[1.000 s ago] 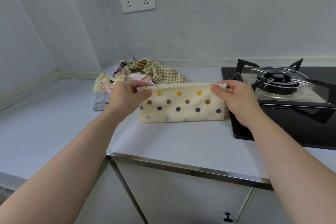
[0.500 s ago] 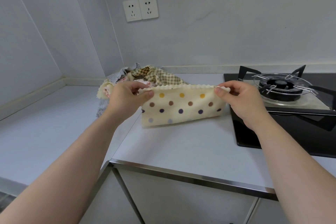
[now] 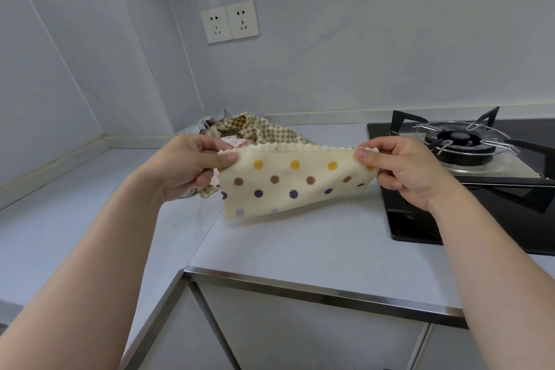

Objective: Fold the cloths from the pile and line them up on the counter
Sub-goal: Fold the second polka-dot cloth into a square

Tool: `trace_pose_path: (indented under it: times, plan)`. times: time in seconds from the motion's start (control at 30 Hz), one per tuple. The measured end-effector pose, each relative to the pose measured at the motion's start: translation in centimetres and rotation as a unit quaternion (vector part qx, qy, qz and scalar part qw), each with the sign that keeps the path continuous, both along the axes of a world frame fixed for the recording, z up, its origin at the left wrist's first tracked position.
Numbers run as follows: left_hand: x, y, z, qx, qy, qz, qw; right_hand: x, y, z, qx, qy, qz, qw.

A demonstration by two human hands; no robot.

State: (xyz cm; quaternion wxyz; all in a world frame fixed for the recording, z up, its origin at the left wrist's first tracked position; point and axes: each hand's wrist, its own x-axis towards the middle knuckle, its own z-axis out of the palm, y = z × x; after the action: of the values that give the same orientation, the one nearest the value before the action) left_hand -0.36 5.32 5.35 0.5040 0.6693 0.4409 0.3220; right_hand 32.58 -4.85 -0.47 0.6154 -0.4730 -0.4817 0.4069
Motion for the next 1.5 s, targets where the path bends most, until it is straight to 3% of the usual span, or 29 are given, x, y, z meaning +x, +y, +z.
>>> trace_pose_path:
  times: [0.1, 0.23, 0.37, 0.43, 0.57, 0.67, 0.83, 1.0, 1.07, 1.17, 1.2, 1.23, 1.33, 1.5]
  plan:
    - [-0.5, 0.1, 0.3, -0.045, -0.015, -0.023, 0.999, 0.2, -0.2, 0.1, 0.0, -0.005, 0.023, 1.0]
    - [0.2, 0.1, -0.2, -0.017, 0.042, 0.019, 0.999, 0.0, 0.1, -0.2, -0.013, -0.079, -0.013, 0.997]
    - [1.4, 0.1, -1.0, 0.031, -0.06, 0.038, 0.997, -0.5, 0.7, -0.8, 0.044, -0.083, -0.067, 0.993]
    - [2.1, 0.3, -1.7, 0.066, -0.054, 0.064, 0.994, -0.4, 1.0, -1.3, 0.063, -0.133, -0.104, 0.984]
    - [3.5, 0.6, -5.2, 0.099, 0.1, 0.115, 0.983, -0.6, 1.0, -2.6, 0.013, -0.337, -0.111, 0.935]
    - [4.2, 0.4, -7.5, 0.163, 0.222, 0.124, 0.953, -1.1, 0.5, -3.2, -0.045, -0.449, -0.076, 0.889]
    - [5.0, -0.2, -7.2, 0.168, 0.292, 0.117, 0.934, -1.1, -0.4, -3.3, -0.051, -0.475, -0.086, 0.874]
    - [5.3, -0.7, -6.7, 0.182, 0.404, 0.073, 0.893, -1.3, -0.8, -3.3, -0.062, -0.483, -0.079, 0.87]
    - [5.6, -1.2, -6.3, 0.184, 0.479, 0.069, 0.856, -1.3, -0.8, -3.2, -0.069, -0.484, -0.063, 0.87]
    - [6.4, -2.0, -6.4, 0.28, 0.558, 0.119, 0.772, -1.3, -0.8, -3.2, -0.073, -0.489, -0.047, 0.868]
    - [6.7, -2.1, -6.8, 0.332, 0.529, 0.126, 0.771, -1.3, -0.8, -3.2, -0.073, -0.489, -0.045, 0.868]
    - [7.0, -2.2, -7.2, 0.374, 0.467, 0.113, 0.793, -1.4, -0.8, -3.2, -0.072, -0.487, -0.043, 0.87]
    - [7.5, -2.2, -8.2, 0.342, 0.326, -0.02, 0.881, -1.5, -1.0, -3.1, -0.071, -0.481, -0.039, 0.873]
    - [7.3, -1.8, -10.1, 0.287, 0.361, -0.108, 0.881, -1.5, -0.9, -3.1, -0.078, -0.48, -0.037, 0.873]
